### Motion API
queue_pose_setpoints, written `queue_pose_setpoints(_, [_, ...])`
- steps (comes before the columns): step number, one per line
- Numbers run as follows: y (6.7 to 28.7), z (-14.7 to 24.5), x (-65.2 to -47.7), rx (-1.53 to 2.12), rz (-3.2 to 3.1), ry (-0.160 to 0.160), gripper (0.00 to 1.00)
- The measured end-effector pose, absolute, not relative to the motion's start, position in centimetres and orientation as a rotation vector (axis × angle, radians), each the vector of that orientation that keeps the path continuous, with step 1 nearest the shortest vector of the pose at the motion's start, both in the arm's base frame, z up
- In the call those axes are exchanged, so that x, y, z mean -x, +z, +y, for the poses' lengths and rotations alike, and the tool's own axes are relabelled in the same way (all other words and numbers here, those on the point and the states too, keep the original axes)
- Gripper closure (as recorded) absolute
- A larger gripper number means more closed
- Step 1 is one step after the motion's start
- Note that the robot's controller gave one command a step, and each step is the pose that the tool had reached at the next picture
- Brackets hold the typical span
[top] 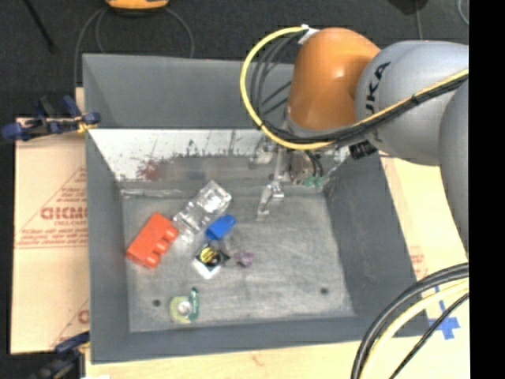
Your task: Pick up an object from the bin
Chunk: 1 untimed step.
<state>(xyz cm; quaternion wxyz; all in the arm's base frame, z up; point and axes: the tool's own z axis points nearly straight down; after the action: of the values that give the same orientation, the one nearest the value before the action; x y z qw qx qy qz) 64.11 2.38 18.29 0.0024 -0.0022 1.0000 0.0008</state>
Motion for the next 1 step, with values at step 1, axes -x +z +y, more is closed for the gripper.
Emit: queue_pose_setpoints(1, [11.39, 7.31, -64.90, 0.031, 3.128, 0.002, 0.00])
